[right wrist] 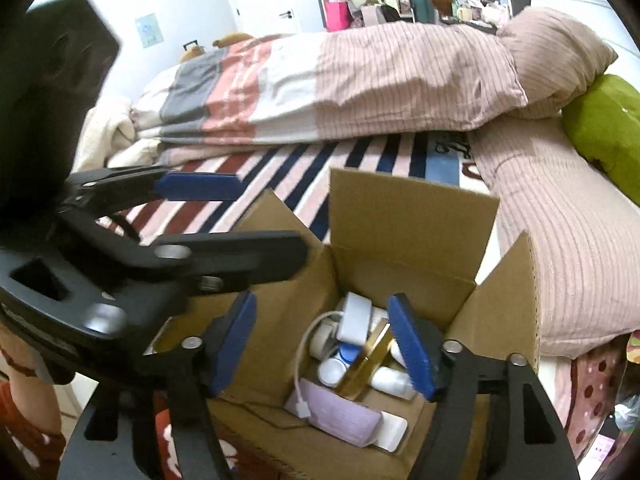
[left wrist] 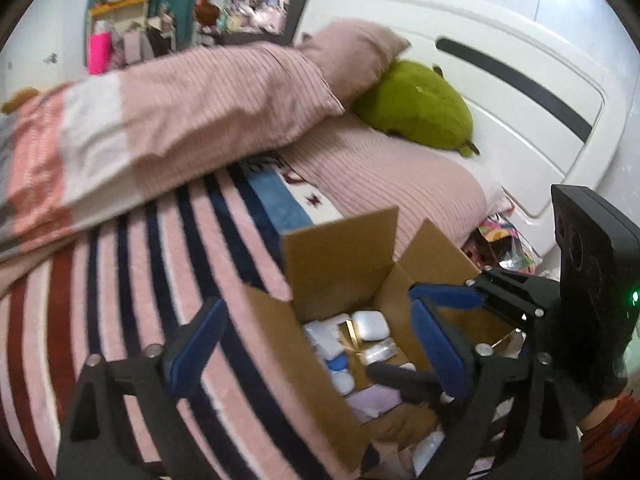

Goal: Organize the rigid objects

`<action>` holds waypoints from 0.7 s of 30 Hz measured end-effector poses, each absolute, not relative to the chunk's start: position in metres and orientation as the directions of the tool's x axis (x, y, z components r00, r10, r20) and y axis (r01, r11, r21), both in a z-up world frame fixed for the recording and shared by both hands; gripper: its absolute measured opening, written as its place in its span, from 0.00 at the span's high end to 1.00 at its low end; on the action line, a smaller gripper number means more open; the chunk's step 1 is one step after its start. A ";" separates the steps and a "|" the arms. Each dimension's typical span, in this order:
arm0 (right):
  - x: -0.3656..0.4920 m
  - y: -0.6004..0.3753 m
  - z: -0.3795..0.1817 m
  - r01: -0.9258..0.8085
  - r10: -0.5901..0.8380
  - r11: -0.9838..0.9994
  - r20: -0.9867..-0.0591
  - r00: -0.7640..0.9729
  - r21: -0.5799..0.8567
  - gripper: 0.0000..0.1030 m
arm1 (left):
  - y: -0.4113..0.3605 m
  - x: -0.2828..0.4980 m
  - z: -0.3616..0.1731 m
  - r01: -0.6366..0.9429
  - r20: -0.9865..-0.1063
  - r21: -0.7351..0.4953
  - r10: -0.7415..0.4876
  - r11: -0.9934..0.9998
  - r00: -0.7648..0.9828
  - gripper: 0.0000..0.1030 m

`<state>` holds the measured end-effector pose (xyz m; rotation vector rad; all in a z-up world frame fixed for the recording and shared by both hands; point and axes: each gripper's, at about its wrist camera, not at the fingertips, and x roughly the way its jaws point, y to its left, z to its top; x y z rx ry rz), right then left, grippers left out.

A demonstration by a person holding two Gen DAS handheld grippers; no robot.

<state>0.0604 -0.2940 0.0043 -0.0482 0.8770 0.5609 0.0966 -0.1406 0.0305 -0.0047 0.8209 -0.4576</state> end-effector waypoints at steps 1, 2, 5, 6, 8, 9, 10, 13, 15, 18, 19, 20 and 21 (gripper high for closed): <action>0.059 -0.293 0.007 -0.491 0.452 0.852 -0.729 0.514 0.181 0.29 | -0.134 0.092 0.034 0.382 -0.696 -0.170 -0.385 0.909 0.606 0.09; 0.057 -0.290 0.012 -0.504 0.459 0.846 -0.717 0.525 0.172 0.27 | -0.124 0.084 0.038 0.361 -0.685 -0.159 -0.366 0.919 0.630 0.09; 0.048 -0.282 0.023 -0.538 0.482 0.830 -0.680 0.553 0.151 0.12 | -0.105 0.069 0.043 0.305 -0.665 -0.135 -0.314 0.943 0.678 0.08; 0.046 -0.280 0.026 -0.545 0.490 0.825 -0.667 0.561 0.148 0.08 | -0.096 0.064 0.044 0.280 -0.659 -0.125 -0.290 0.952 0.694 0.07; 0.040 -0.273 0.031 -0.572 0.517 0.807 -0.638 0.570 0.143 0.06 | -0.085 0.056 0.041 0.245 -0.656 -0.113 -0.257 0.963 0.710 0.05; 0.037 -0.272 0.033 -0.585 0.533 0.798 -0.626 0.569 0.147 0.06 | -0.076 0.052 0.039 0.216 -0.651 -0.111 -0.235 0.970 0.722 0.05; 0.035 -0.270 0.032 -0.589 0.539 0.794 -0.621 0.569 0.149 0.05 | -0.070 0.049 0.037 0.195 -0.650 -0.109 -0.218 0.975 0.728 0.05; 0.031 -0.264 0.033 -0.586 0.538 0.797 -0.613 0.578 0.147 0.02 | -0.050 0.041 0.026 0.136 -0.657 -0.115 -0.179 0.984 0.733 0.05; 0.031 -0.262 0.032 -0.597 0.552 0.787 -0.609 0.570 0.155 0.02 | -0.039 0.039 0.019 0.107 -0.665 -0.118 -0.159 0.987 0.730 0.05; 0.030 -0.258 0.030 -0.608 0.564 0.778 -0.603 0.564 0.160 0.02 | -0.028 0.036 0.012 0.071 -0.673 -0.110 -0.127 0.991 0.729 0.05; 0.029 -0.256 0.030 -0.608 0.561 0.780 -0.599 0.572 0.150 0.02 | -0.026 0.035 0.011 0.067 -0.674 -0.114 -0.127 0.991 0.728 0.05; 0.028 -0.254 0.030 -0.607 0.558 0.781 -0.597 0.576 0.143 0.02 | -0.022 0.035 0.009 0.060 -0.675 -0.124 -0.129 0.990 0.727 0.05; 0.028 -0.253 0.031 -0.609 0.557 0.781 -0.596 0.578 0.139 0.02 | -0.020 0.034 0.009 0.057 -0.674 -0.128 -0.129 0.990 0.727 0.05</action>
